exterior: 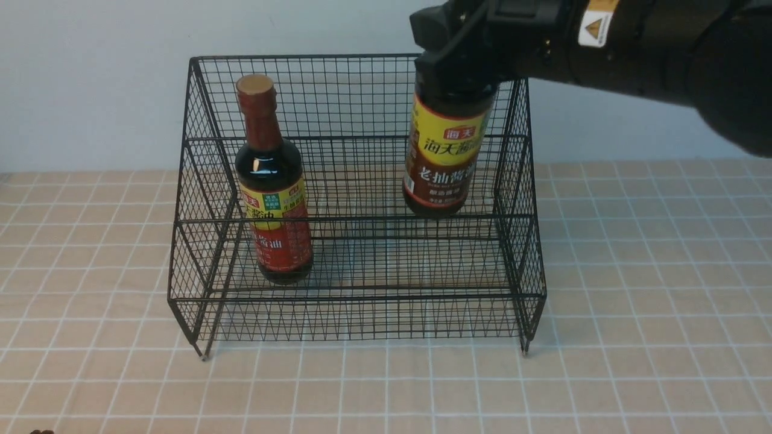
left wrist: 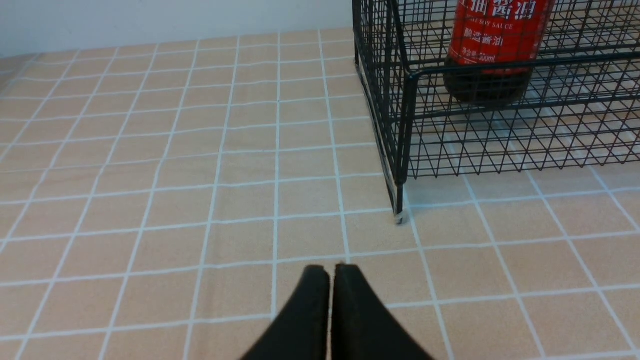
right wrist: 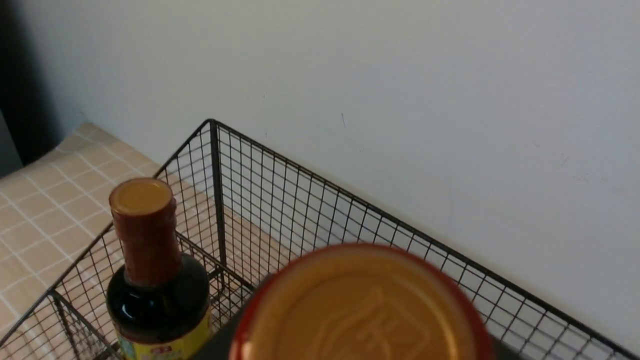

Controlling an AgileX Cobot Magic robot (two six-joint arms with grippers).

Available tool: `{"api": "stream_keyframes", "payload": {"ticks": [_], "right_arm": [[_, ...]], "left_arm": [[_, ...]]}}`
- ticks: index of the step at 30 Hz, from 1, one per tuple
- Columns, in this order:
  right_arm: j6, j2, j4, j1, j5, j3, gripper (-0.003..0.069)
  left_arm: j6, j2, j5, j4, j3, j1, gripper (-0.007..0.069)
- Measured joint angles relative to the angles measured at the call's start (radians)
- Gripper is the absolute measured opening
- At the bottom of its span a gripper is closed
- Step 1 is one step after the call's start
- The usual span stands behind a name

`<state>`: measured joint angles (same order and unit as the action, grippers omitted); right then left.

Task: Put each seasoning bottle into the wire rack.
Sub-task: Use the right arm to put the condiment bottle back on the shelf

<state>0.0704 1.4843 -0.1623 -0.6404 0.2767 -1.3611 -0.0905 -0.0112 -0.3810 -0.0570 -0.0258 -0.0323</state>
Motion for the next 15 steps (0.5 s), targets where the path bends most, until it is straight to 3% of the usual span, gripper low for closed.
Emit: {"api": "stream_keyframes", "payload": {"ticks": [15], "right_arm": [[-0.009, 0.089, -0.044, 0.001, 0.035, -0.002, 0.0269]], "left_arm": [[0.0, 0.0, 0.0, 0.0, 0.0, 0.0, -0.0007]]}}
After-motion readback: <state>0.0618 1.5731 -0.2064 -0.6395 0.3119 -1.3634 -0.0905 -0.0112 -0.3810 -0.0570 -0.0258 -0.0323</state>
